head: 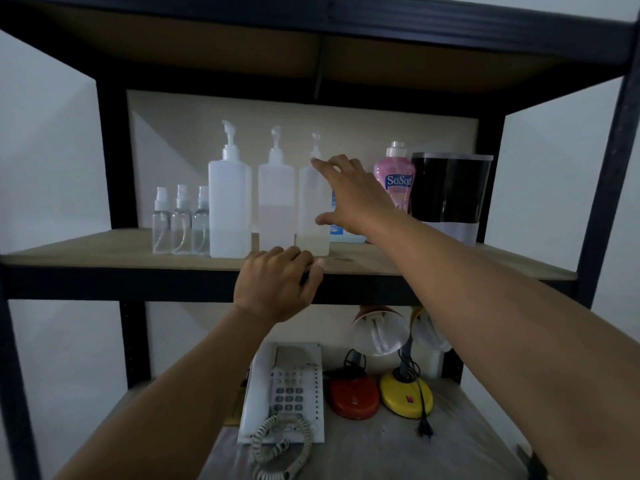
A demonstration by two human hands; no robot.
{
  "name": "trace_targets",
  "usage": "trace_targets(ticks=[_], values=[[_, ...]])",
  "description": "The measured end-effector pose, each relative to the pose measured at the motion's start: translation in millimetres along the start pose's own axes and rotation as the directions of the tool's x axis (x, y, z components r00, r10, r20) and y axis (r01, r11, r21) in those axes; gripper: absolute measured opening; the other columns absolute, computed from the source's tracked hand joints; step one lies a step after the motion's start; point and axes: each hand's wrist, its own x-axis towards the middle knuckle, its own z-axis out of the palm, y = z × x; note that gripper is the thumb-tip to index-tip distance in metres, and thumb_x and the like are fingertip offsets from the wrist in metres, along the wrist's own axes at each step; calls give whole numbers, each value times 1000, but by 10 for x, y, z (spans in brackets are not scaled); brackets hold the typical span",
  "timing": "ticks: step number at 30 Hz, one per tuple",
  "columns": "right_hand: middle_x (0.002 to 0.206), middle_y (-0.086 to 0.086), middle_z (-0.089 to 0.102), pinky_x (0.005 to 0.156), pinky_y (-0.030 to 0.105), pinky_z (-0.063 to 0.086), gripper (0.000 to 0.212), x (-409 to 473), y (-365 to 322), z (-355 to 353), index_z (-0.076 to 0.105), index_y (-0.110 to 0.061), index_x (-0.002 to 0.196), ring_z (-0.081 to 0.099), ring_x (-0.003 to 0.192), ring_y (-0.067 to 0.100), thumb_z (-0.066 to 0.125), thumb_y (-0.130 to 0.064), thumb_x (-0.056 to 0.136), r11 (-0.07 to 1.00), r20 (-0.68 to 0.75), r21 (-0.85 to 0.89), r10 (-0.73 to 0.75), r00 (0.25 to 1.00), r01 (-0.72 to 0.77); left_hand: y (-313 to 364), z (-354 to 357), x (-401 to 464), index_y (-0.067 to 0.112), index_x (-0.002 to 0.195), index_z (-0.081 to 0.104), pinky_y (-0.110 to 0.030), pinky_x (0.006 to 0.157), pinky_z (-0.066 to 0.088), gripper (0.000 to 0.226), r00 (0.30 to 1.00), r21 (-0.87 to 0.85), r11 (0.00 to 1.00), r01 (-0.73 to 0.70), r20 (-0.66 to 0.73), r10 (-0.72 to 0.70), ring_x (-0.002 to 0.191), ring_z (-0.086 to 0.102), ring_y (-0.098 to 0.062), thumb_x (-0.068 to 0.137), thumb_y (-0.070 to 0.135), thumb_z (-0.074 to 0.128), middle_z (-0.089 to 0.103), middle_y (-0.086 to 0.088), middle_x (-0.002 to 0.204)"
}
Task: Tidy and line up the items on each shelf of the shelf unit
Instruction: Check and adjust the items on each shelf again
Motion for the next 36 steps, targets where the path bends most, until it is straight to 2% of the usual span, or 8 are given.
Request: trace_targets(ticks=[8, 17, 29, 36], values=[[148, 7, 40, 108, 46, 40, 108, 88, 75, -10, 24, -25, 159, 37, 137, 27, 83, -55, 74, 990, 16, -119, -69, 998, 70, 9, 24, -19, 18, 77, 69, -32, 57, 50, 46, 1000, 4, 1000, 1, -3, -1, 58, 59, -20, 102, 41, 39, 66, 2, 70], [142, 7, 45, 105, 44, 39, 106, 253, 138, 170, 28, -23, 157, 39, 132, 27, 83, -58, 73, 980, -4, -173, -96, 995, 94, 14, 46, -31, 17, 80, 70, -31, 57, 48, 47, 1000, 17, 1000, 6, -11, -6, 58, 58, -19, 103, 41, 37, 66, 2, 70], [146, 10, 48, 108, 45, 35, 105, 553, 170, 432, 31, -21, 156, 38, 135, 30, 78, -65, 73, 944, -15, -305, -136, 991, 125, 4, 60, -44, 17, 79, 71, -26, 54, 42, 45, 999, 27, 999, -24, -48, 25, 56, 57, -18, 102, 40, 39, 66, 2, 69], [142, 7, 49, 105, 42, 36, 101, 659, 183, 540, 32, -21, 152, 39, 131, 29, 77, -67, 73, 925, -28, -358, -150, 988, 131, 1, 70, -57, 17, 81, 72, -29, 55, 47, 45, 999, 19, 1000, -4, -43, 5, 59, 59, -19, 102, 41, 40, 67, 2, 71]])
